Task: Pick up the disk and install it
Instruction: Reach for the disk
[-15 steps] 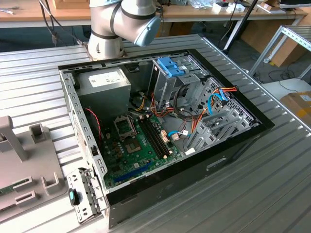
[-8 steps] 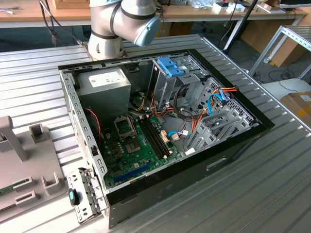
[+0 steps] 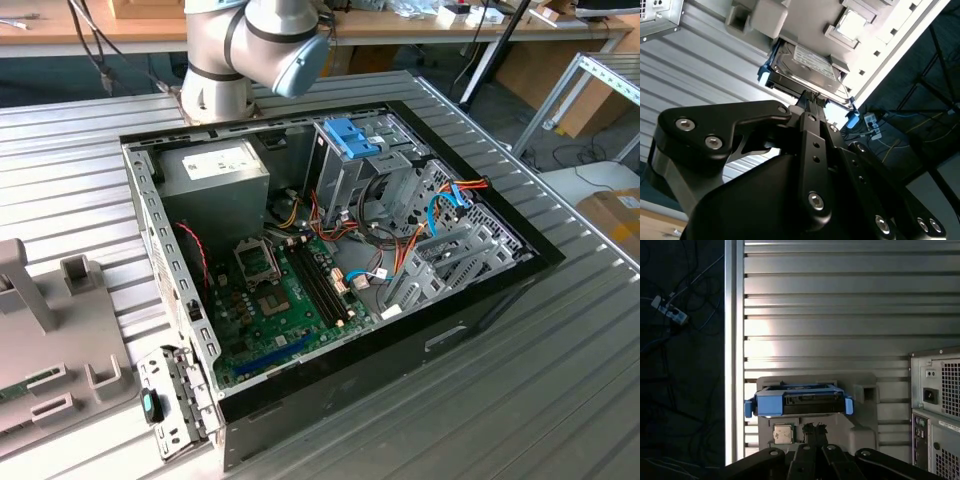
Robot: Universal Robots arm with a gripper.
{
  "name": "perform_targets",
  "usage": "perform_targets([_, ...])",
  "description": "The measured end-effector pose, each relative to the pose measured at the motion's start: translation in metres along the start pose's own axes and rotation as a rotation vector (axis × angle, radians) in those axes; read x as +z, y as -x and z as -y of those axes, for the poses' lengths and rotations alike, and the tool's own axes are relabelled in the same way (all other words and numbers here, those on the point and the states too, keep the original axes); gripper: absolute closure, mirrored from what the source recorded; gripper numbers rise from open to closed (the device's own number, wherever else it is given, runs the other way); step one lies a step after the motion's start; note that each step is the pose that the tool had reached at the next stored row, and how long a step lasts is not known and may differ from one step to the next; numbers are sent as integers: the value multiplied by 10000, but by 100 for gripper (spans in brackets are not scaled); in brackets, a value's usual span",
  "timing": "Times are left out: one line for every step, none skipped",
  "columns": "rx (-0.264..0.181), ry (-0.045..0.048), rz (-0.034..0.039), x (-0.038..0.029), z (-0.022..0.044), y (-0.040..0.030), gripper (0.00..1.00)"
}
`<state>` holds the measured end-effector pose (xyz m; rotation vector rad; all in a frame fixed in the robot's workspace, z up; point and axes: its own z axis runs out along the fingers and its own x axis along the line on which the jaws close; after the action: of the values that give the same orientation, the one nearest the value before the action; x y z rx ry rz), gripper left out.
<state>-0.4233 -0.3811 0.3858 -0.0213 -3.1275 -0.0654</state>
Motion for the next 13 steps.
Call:
perform_targets([0,1,0,2,-3,-31,89])
perform_targets([-1,1,1,6,-15,-80,89])
perform_targets([0,-1,0,8,-26,-113,89])
perform_targets([1,-3,0,12,-42,-155,89])
perform_targets([1,-4,1,16,-57,-191,89])
perform_targets([0,-4,0,22,-77,-234,89])
perform_targets([1,-5,2,26,-89,-253,89])
perform_targets([1,-7,2,31,-101,-267,89])
perform_targets([0,-10,1,35,-111,-278,89])
perform_targets([0,-12,0,39,-123,-292,89])
perform_targets([1,-13,1,44,-146,-329,89])
perform_targets([1,-20,0,51,-166,-371,89])
perform_targets([1,-24,1,64,-180,-385,89])
